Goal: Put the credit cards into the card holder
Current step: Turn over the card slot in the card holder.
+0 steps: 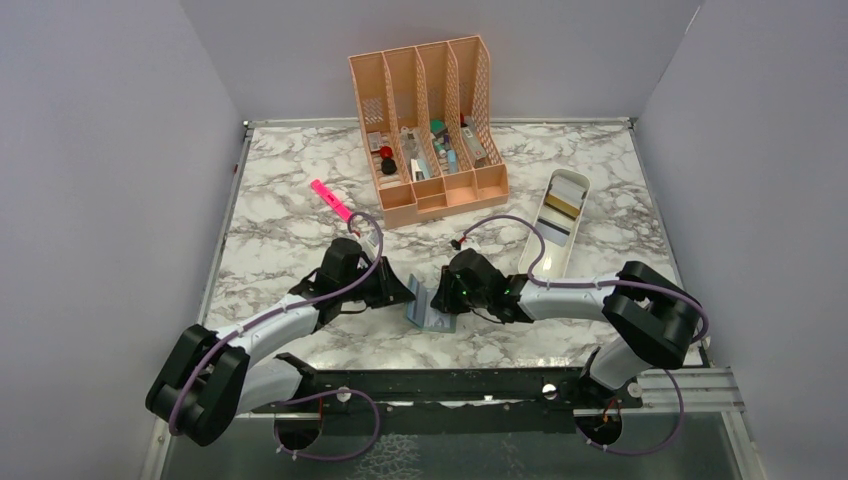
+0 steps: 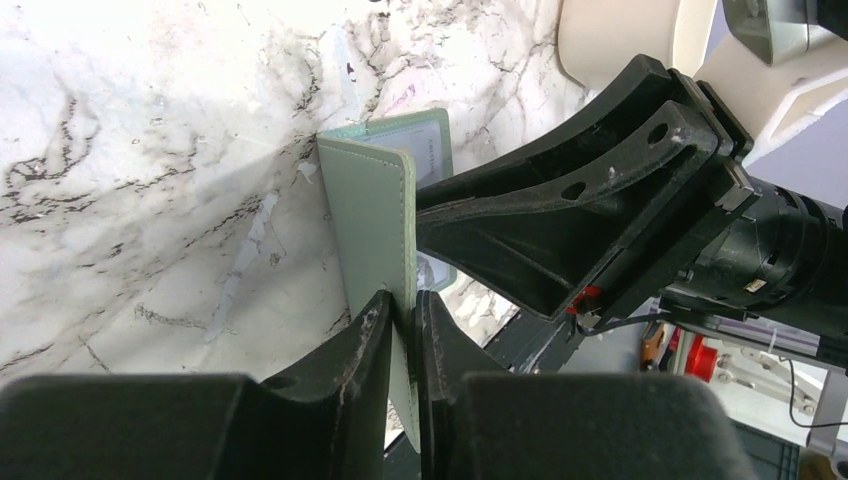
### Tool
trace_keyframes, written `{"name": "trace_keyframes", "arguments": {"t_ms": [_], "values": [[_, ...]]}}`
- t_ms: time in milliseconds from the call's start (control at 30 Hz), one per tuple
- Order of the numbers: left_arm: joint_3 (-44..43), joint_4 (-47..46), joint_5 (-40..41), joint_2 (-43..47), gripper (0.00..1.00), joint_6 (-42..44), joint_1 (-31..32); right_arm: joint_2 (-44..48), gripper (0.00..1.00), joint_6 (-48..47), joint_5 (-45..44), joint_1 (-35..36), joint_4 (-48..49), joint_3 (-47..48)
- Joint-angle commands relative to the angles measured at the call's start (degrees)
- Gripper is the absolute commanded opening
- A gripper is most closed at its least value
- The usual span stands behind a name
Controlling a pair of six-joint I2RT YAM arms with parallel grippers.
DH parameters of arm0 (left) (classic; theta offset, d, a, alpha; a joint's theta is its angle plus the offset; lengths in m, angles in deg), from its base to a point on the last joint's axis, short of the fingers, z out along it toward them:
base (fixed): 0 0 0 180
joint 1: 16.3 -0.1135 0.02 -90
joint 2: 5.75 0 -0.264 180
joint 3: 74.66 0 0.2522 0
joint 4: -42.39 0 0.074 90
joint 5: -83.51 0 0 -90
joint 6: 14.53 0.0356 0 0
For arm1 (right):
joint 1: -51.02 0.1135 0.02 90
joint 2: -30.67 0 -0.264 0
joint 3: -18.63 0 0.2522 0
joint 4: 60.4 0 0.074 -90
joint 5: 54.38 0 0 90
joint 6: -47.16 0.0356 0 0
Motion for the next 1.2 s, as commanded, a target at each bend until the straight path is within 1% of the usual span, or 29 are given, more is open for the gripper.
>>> {"name": "trace_keyframes", "arguments": {"t_ms": [0, 100, 233, 300, 367, 400, 533, 600, 633, 700, 733, 767, 867, 967, 1167], "values": [[0.46, -2.92, -1.94, -0.66, 0.13, 0.14, 0.47, -1.6, 0.28, -1.27, -1.44, -0.31, -7.63, -1.61], [0.4, -3.8, -2.34, -0.87, 0.01, 0.07, 0.67, -1.79, 0.28, -1.4, -1.48, -0.31, -7.71, -1.46], [0.4, -5.5, -3.48, -1.02, 0.0, -0.57, 1.01, -2.34, 0.28, -1.57, -1.1, -0.31, -7.38, -1.04], [0.53, -6.37, -3.67, -0.7, 0.11, -1.18, 1.24, -2.65, 0.28, -1.64, -1.12, -0.31, -7.6, -0.74], [0.72, -6.91, -3.48, -0.38, 0.15, -1.43, 1.47, -2.74, 0.28, -1.61, -1.17, -0.31, -7.34, -0.84], [0.67, -7.01, -3.39, -0.48, 0.15, -1.32, 1.52, -2.8, 0.28, -1.58, -1.11, -0.31, -7.28, -0.81], [0.41, -7.11, -3.8, -1.79, 0.06, -0.62, 1.66, -3.19, 0.28, -1.64, -0.96, -0.31, -7.45, -0.33], [0.63, -7.51, -3.66, -2.07, 0.05, -0.63, 1.79, -3.2, 0.28, -1.54, -0.87, -0.32, -7.13, -0.46], [0.77, -7.66, -3.56, -2.11, 0.08, -0.65, 1.87, -3.23, 0.28, -1.58, -0.78, -0.36, -7.09, -0.49], [0.85, -7.67, -3.47, -2.07, 0.2, -0.65, 1.96, -3.46, 0.28, -1.73, -0.81, -0.31, -7.21, -0.36], [0.84, -7.68, -3.37, -2.03, 0.21, -0.65, 1.99, -3.48, 0.28, -1.71, -0.82, -0.31, -7.25, -0.25], [0.78, -7.79, -3.39, -1.96, 0.19, -0.65, 2.04, -3.55, 0.28, -1.72, -0.82, -0.31, -7.22, -0.17], [0.86, -8.42, -3.45, -1.98, 0.02, -0.65, 2.06, -3.73, 0.28, -1.71, -0.68, -0.31, -7.11, -0.16], [0.72, -8.61, -3.62, -2.49, 0.0, -0.54, 2.22, -4.02, 0.28, -1.71, -0.58, -0.31, -6.84, -0.2], [0.75, -8.33, -2.64, -2.77, 0.0, 0.15, 2.5, -4.68, 0.28, -1.62, 0.12, -0.31, -6.2, -0.18]]}}
